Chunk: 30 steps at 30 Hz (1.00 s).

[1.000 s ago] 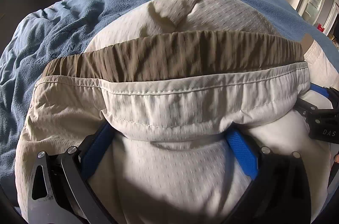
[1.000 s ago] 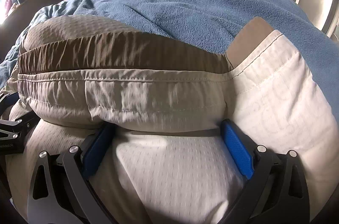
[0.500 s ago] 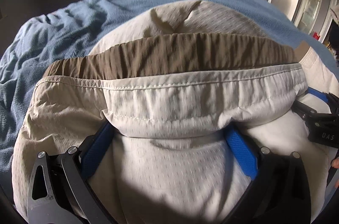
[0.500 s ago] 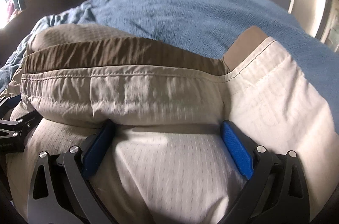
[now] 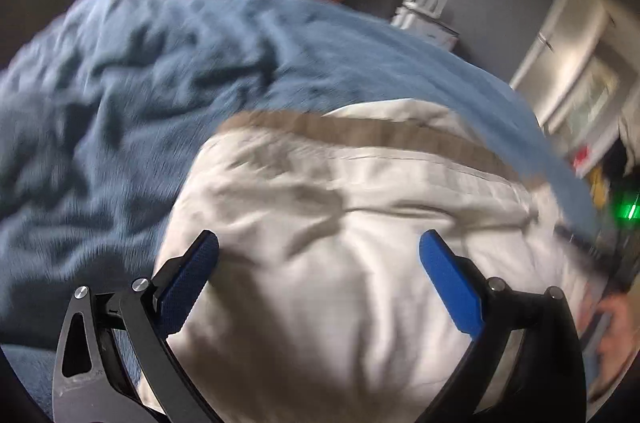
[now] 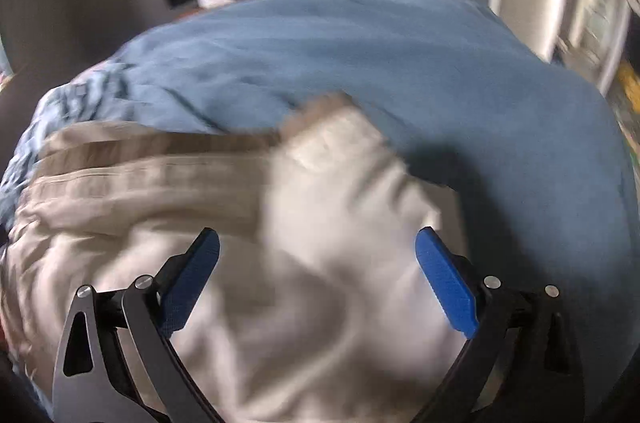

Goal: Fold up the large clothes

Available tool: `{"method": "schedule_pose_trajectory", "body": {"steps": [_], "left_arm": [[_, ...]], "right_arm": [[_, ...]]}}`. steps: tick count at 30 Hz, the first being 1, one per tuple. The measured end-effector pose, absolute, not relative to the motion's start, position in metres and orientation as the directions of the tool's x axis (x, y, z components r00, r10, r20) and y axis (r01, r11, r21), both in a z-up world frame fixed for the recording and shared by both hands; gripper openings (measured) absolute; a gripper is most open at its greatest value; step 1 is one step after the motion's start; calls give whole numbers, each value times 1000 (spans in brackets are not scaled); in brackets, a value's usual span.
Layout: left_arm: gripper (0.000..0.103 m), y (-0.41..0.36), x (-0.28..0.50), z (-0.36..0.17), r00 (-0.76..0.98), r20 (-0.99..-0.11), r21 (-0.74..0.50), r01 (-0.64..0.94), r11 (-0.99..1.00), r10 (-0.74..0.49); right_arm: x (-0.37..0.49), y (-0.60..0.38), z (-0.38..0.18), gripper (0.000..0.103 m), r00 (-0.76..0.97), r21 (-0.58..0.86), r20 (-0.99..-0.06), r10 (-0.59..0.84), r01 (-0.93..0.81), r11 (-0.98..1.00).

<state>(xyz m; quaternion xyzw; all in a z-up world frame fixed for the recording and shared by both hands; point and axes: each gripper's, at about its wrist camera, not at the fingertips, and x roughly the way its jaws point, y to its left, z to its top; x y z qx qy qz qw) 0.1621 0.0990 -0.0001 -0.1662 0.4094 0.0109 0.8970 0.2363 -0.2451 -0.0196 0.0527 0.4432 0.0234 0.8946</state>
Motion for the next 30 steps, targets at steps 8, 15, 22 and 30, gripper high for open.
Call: {"method": "schedule_pose_trajectory", "body": {"steps": [8,15,22,30], "left_arm": [[98,101,192,-47,576,-815,-198,-163,966,-70],[97,130,186,-34,569,-814,-238,-138,961,-120],[96,183,157,-13,596,-797,-258,-187,948,-99],[92,173,172,-47,547,-801,-346,-92,934,-243]], "right_arm": [[261,-282,-66,91,535,204,-838,106,127,971],[251,-285,-52,91,492,201,-862,123,109,973],[238,-289,-2,91,514,125,-842,160,-101,987],[260,-311,-33,73,417,204,-871,261,-177,963]]}}
